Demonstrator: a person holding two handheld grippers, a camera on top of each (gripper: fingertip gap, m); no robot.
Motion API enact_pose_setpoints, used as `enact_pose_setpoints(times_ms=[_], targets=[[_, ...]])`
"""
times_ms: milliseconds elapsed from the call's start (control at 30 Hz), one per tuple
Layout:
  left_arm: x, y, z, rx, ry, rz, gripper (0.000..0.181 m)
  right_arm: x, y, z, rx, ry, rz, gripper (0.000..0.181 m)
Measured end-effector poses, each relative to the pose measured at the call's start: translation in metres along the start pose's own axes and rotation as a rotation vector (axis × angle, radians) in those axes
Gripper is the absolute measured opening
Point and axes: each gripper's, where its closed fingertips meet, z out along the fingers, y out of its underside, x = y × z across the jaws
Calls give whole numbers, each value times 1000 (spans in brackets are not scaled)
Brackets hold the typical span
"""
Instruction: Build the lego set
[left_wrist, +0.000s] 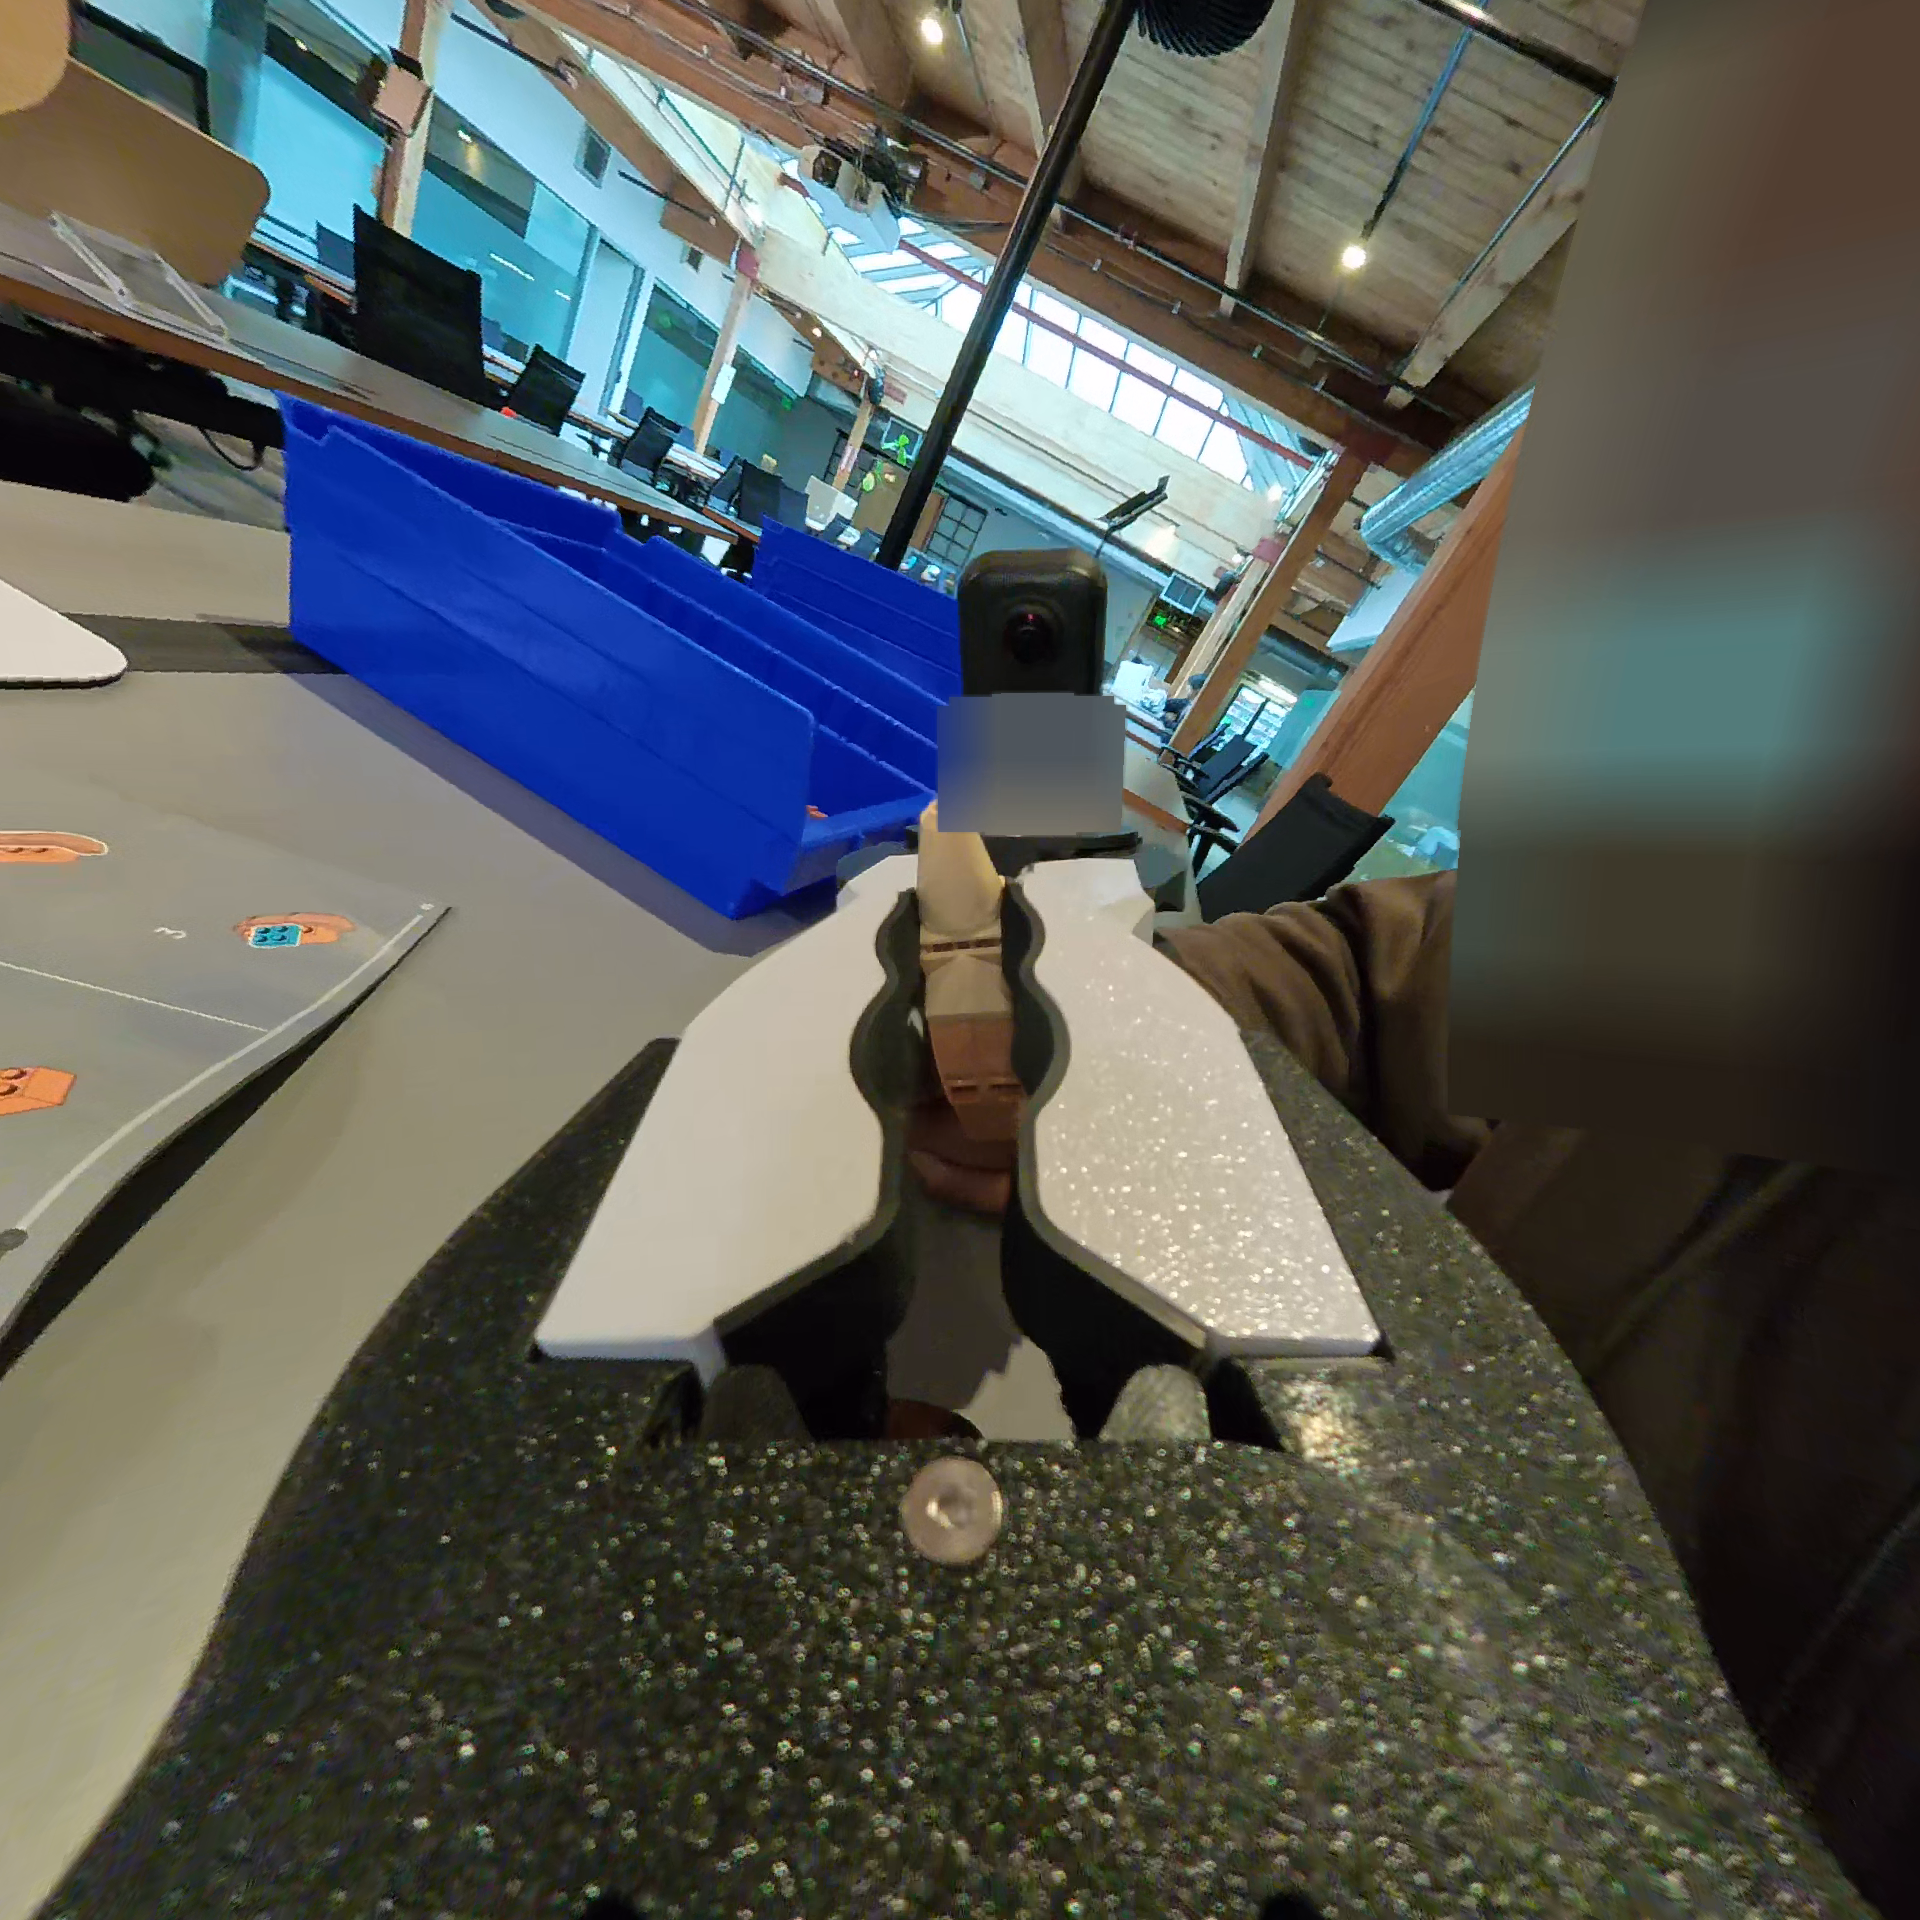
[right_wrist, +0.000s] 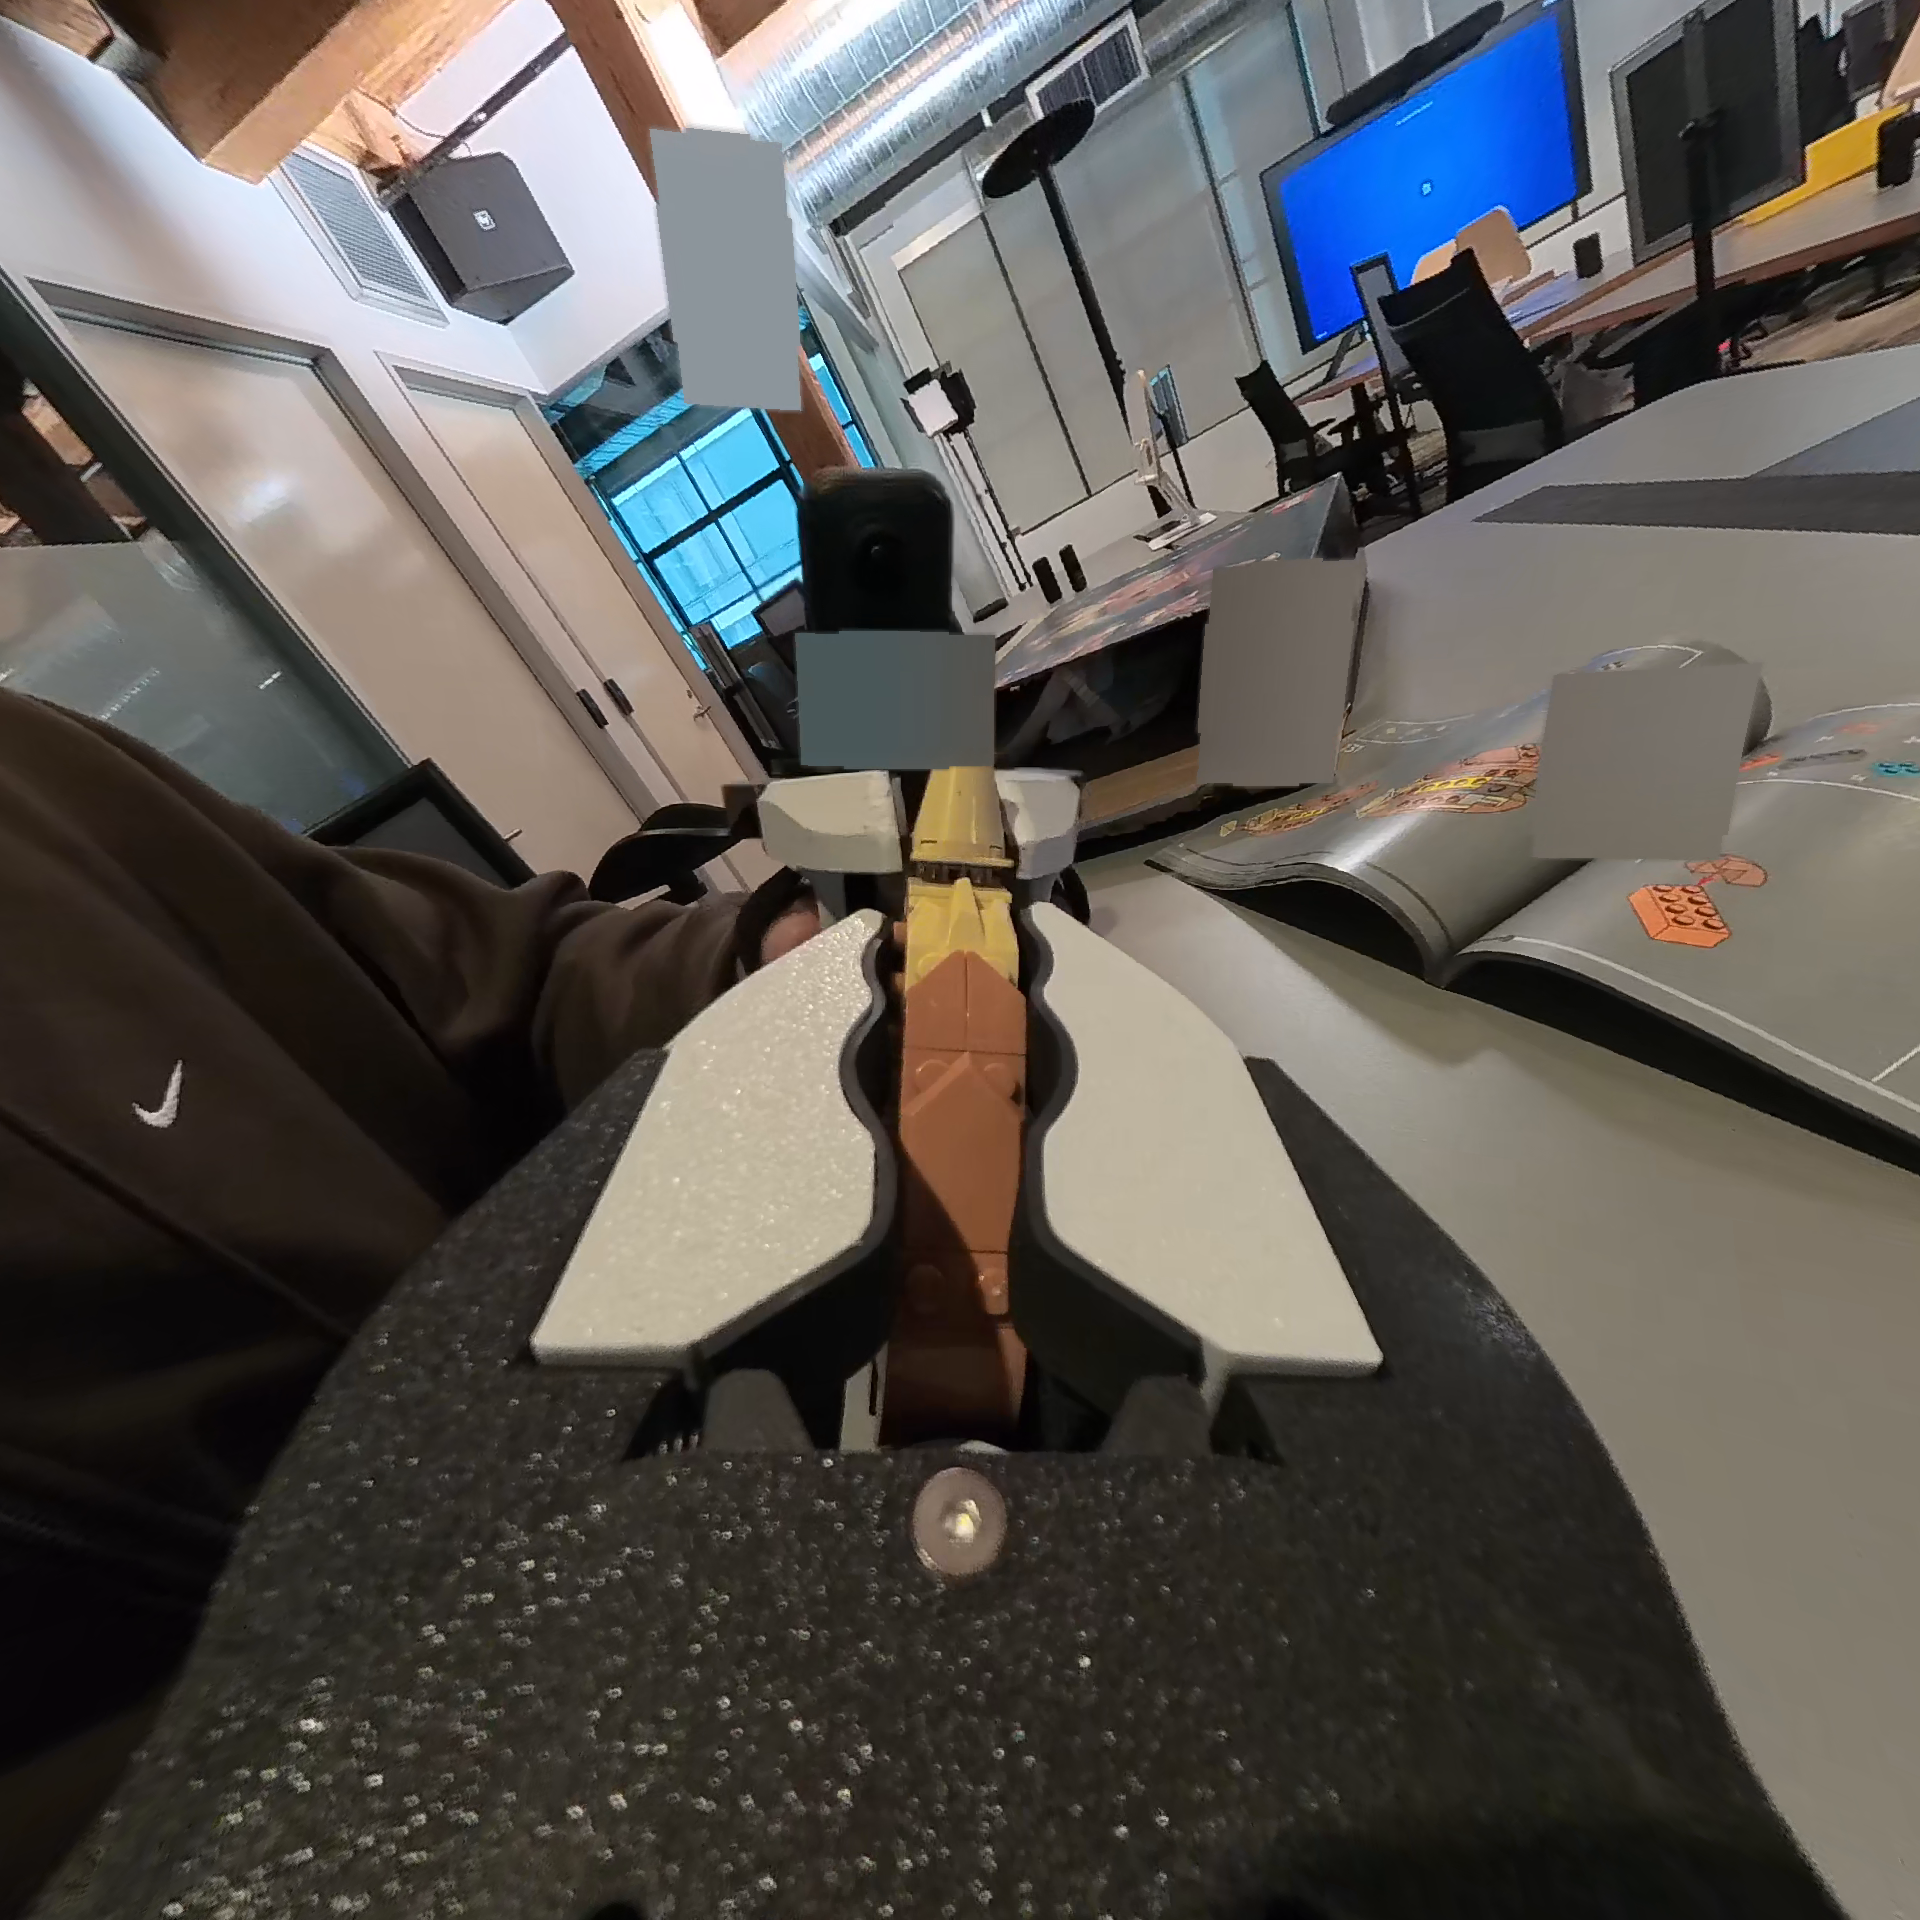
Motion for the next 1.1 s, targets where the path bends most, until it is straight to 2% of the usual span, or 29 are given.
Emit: enact_pose_setpoints(times_ms=[400,700,800,1000,1100], targets=[[-2,0,3,38,-112,148,17,2,-2,-1,13,18,0,19],[4,-8,3,50,16,-20,16,-1,-5,-1,42,0,-19,20],[4,-18,0,111,58,-103,26,0,-8,-1,57,-2,-10,20],[3,-19,-1,82,25,-34,27,0,-5,1,39,3,-29,21],[3,-15,0,65,25,-33,14,1,-4,2,36,8,-31,20]])
